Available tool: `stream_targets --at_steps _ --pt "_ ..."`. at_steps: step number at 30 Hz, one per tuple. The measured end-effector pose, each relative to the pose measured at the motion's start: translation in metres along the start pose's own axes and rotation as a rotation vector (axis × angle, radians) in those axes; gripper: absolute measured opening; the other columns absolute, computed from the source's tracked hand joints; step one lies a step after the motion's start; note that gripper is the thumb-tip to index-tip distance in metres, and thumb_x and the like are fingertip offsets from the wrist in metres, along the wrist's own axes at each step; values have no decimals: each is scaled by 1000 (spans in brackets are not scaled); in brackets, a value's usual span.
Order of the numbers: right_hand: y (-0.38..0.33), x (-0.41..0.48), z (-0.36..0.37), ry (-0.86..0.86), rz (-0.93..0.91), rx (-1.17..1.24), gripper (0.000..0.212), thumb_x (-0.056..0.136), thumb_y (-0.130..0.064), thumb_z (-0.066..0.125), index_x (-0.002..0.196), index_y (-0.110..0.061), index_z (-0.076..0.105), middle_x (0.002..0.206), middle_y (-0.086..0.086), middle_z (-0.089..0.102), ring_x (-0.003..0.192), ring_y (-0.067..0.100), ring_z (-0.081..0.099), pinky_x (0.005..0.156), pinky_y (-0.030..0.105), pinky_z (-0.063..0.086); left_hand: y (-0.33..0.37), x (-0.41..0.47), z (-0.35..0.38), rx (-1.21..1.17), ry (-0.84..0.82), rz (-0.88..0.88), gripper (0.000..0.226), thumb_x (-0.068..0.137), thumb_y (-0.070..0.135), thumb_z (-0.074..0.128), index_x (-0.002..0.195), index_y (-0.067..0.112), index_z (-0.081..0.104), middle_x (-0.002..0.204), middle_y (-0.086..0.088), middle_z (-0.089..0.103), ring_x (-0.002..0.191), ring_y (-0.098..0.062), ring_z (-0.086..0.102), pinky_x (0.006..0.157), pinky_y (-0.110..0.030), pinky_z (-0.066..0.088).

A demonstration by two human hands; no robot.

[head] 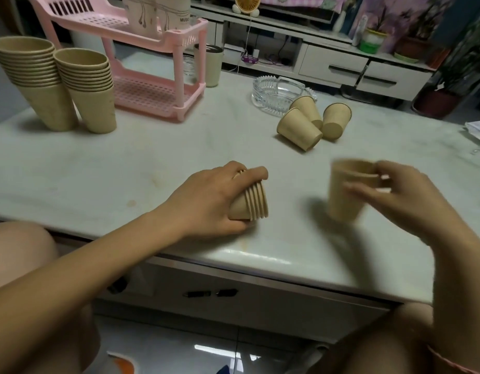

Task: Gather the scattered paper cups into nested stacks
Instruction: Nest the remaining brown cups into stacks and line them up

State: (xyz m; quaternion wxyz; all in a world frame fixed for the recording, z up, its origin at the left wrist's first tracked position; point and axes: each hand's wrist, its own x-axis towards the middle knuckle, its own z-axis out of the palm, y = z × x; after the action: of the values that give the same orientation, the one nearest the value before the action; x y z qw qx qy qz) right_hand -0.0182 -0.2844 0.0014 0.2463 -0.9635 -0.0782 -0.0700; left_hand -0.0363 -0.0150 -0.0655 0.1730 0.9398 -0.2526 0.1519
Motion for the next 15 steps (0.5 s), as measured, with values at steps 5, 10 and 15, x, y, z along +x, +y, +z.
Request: stream_targets --at_steps 5,10,15 --pt "-54 -5 49 97 -161 434 19 86 -34 60 69 -30 51 82 2 57 73 -3 56 66 10 46 -2 -6 -8 -224 136 -128 88 65 46 75 128 43 13 129 -2 49 102 -23 57 77 -26 40" --pt "-77 -19 86 -8 -55 697 50 85 -55 37 85 -7 50 97 22 56 93 31 56 87 52 47 -3 -7 -8 -293 149 -155 102 60 53 69 135 43 2 125 0 48 101 -24 58 76 -27 42" --pt "-85 -30 99 -183 -107 570 36 76 -59 18 85 -31 39 121 -1 38 111 0 38 102 17 31 -3 -10 -8 -298 130 -117 91 62 57 58 136 51 5 115 5 46 95 -18 56 78 -33 49"
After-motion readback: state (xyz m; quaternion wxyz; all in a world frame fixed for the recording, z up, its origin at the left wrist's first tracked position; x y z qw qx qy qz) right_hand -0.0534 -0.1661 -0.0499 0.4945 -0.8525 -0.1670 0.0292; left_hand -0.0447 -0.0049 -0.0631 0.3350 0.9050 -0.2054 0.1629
